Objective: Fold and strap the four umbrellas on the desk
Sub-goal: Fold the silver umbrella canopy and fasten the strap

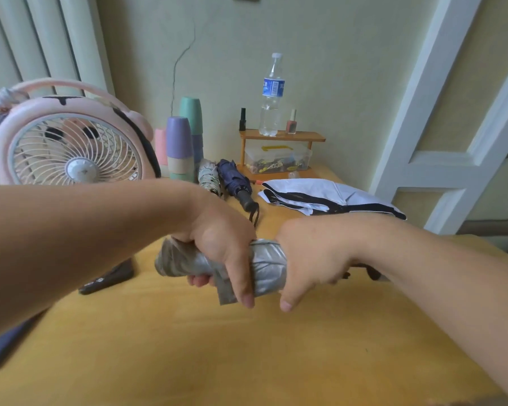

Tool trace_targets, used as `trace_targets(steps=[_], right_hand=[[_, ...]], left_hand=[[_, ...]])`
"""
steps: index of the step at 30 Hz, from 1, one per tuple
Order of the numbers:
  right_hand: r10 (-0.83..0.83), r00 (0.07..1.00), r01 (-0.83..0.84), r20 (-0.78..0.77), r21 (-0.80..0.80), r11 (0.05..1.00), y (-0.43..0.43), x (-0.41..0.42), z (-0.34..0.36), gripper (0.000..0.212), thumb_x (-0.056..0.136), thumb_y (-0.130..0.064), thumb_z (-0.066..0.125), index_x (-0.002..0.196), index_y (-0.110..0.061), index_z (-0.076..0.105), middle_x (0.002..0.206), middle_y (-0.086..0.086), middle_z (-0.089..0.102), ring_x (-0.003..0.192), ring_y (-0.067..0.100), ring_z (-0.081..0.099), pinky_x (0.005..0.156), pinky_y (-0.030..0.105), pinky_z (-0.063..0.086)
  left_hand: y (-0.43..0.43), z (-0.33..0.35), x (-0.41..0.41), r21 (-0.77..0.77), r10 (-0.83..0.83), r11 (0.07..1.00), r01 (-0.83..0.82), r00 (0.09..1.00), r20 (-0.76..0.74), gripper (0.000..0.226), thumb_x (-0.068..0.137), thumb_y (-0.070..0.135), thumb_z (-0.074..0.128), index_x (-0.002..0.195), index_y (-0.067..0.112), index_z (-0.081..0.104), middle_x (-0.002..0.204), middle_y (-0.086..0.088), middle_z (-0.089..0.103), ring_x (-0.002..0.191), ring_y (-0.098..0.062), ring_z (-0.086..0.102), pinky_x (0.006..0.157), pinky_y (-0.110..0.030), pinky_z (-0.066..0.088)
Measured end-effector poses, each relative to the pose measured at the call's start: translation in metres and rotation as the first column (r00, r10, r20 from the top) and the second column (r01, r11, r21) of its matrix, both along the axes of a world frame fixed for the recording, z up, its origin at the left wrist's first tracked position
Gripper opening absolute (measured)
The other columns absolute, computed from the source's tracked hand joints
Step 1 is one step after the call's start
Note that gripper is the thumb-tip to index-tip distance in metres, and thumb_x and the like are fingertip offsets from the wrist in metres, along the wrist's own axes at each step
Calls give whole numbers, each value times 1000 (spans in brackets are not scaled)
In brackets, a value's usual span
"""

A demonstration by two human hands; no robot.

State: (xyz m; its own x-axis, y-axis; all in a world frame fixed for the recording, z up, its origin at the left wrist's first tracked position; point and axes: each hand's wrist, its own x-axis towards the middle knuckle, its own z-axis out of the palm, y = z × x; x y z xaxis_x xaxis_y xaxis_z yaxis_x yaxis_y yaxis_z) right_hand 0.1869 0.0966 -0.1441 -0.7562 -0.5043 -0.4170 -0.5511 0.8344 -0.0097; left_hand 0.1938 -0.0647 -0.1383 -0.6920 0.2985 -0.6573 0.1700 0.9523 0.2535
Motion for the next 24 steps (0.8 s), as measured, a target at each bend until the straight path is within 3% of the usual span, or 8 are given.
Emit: trace_targets(steps=[3,5,9,12,15,18,20,24], right_hand=[[-99,917,155,387,-114,981,18,-10,6,39,79,-28,84,58,-10,57,48,10,54,42,20,48,46,19,42],[-112,891,183,440,-123,975,22,-13,3,35,82,-19,81,60,-6,56,49,8,53,41,19,47,47,21,42],[16,966,4,-260,76,997,-2,3,-13,6,84,-13,62,89,-12,61,71,3,56,56,21,48,49,27,36],[64,867,-81,-495,-12,997,-15,15,-21,6,88,-17,56,90,-23,53,80,-1,52,63,18,48,51,30,35],[69,950,-74,-306,-3,997,-14,4,-17,4,85,-17,60,86,-13,60,69,4,57,52,21,48,46,26,35],[-79,994,81,80,-22,996,-6,-9,-10,24,78,-27,73,62,-9,67,54,10,64,44,19,48,45,20,39],[-108,981,122,158,-80,989,-3,-16,-7,31,76,-35,82,64,-13,64,55,8,63,49,19,51,49,21,42],[-10,980,-25,-199,-171,985,7,-19,-7,62,63,-59,88,108,-36,53,110,-11,61,96,8,57,78,25,50]], left_hand=[[13,-17,22,-429,-395,895,121,660,-639,15,87,33,64,91,22,56,72,4,59,58,-20,56,52,-29,42],[19,-27,32,-495,-486,863,103,439,-756,11,83,25,56,91,23,48,70,4,51,55,-19,47,52,-28,37],[2,-22,6,-62,-89,996,71,926,-368,13,86,17,62,78,7,61,60,-3,55,43,-14,52,50,-25,44],[-27,-14,-7,290,48,947,-137,955,294,31,83,13,68,55,8,55,50,-8,51,39,-21,51,51,-28,44],[-20,-22,-2,138,26,990,-17,998,-62,15,81,14,67,69,10,60,58,-3,61,47,-22,61,52,-26,48],[7,-36,15,-334,-276,942,43,667,-692,13,85,19,57,89,21,45,71,5,50,56,-15,47,48,-28,33],[12,-43,17,-289,-224,957,-7,614,-757,13,86,19,54,90,24,43,74,5,48,58,-14,45,48,-29,31],[1,-49,2,27,103,994,-106,817,-567,3,83,17,54,85,19,54,75,0,59,64,-23,56,53,-28,40]])
